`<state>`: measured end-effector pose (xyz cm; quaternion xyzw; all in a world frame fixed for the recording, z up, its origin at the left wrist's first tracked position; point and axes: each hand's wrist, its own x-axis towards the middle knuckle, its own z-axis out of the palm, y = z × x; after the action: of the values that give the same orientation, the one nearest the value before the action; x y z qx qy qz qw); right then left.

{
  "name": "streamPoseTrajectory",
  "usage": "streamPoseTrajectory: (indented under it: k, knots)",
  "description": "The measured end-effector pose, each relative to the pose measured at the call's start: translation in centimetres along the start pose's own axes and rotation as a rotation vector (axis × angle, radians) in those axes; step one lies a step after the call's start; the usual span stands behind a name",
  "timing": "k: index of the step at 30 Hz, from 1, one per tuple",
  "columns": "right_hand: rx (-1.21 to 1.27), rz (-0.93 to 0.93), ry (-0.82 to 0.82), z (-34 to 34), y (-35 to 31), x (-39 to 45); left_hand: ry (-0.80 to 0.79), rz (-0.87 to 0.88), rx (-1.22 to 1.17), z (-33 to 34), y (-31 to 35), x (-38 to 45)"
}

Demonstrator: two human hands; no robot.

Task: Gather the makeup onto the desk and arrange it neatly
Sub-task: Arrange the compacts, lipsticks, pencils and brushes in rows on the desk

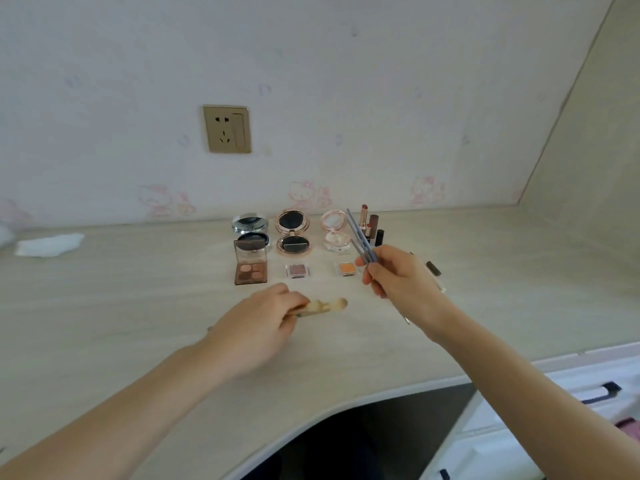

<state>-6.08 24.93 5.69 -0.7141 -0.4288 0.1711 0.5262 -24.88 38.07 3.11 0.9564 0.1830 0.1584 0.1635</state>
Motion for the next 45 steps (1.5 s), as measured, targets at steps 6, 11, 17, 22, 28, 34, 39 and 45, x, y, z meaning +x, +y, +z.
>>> streamPoseTrajectory:
  k: [6,11,17,22,28,34,39,45]
  knots:
    - [-0.081,-0.003,0.009,0.5,0.0,0.4,0.007,-0.004,0.172,1.4,0.2,0.0]
    - [-0.086,0.011,0.013,0.4,0.4,0.6,-0.003,-0.046,0.276,2.1,-0.1,-0.1]
    - [-0.081,0.013,-0.013,0.5,0.8,0.6,0.057,0.004,0.254,3.1,-0.9,-0.3]
    - [-0.052,0.019,-0.031,0.6,1.1,0.7,0.127,0.096,0.317,4.0,0.9,-0.8]
    - [-0.036,0.014,-0.050,0.7,1.3,0.4,-0.031,0.011,0.356,5.5,1.6,-0.2]
    - [-0.050,-0.005,-0.059,0.2,1.6,0.0,-0.029,-0.019,0.255,4.9,0.5,-2.7]
    - [-0.113,-0.029,-0.078,0.3,2.0,0.2,-0.033,0.030,0.132,3.7,-1.3,-4.1]
    - [-0.285,-0.115,-0.160,1.8,1.4,1.7,-0.030,-0.005,0.140,4.0,-1.7,-3.2]
